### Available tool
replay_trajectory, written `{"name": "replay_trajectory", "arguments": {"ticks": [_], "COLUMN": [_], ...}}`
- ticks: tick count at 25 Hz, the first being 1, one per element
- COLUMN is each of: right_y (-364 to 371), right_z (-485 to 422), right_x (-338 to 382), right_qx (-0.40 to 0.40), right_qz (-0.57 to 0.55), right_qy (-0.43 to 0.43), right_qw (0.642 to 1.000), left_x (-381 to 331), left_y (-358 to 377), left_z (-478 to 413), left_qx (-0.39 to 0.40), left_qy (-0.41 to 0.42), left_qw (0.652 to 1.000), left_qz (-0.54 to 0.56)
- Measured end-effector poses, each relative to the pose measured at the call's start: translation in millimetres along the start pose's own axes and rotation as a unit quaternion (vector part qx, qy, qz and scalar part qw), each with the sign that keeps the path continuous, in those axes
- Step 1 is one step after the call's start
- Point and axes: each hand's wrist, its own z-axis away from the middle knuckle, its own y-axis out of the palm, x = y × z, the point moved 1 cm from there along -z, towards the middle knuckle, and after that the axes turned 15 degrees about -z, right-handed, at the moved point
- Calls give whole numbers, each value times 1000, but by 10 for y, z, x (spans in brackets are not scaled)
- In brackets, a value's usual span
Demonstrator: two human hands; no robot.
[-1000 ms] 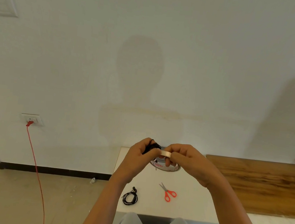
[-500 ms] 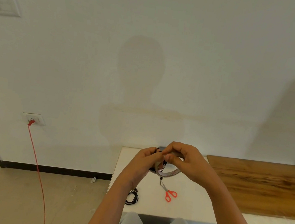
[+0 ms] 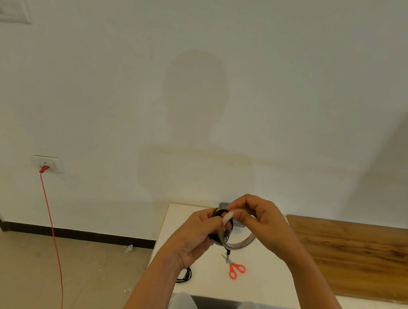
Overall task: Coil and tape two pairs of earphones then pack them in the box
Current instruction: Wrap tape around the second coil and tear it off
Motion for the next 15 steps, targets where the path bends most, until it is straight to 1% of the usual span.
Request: {"name": "replay_trajectory", "arguments": {"ticks": [4, 6, 9, 11, 15], "right_y": [4, 8, 33, 56, 78], "right_z": [27, 34, 35, 39, 43], "right_x": [-6, -6, -35, -71, -136], "right_qx": [15, 35, 52, 38, 5], "right_qz": [6, 29, 87, 102, 86], "right_qy": [3, 3, -25, -36, -51], "right_qw": [1000, 999, 995, 993, 995], "left_x": [-86, -133, -189, -198, -172], "left_y": [47, 75, 111, 116, 85], "left_z": [24, 35, 45, 48, 51], "left_qx": [-14, -21, -36, -43, -42], "left_qy": [-43, -66, -98, -108, -109], "left_qw": [999, 998, 994, 993, 992], "left_qz": [-1, -10, 1, 13, 40]}}
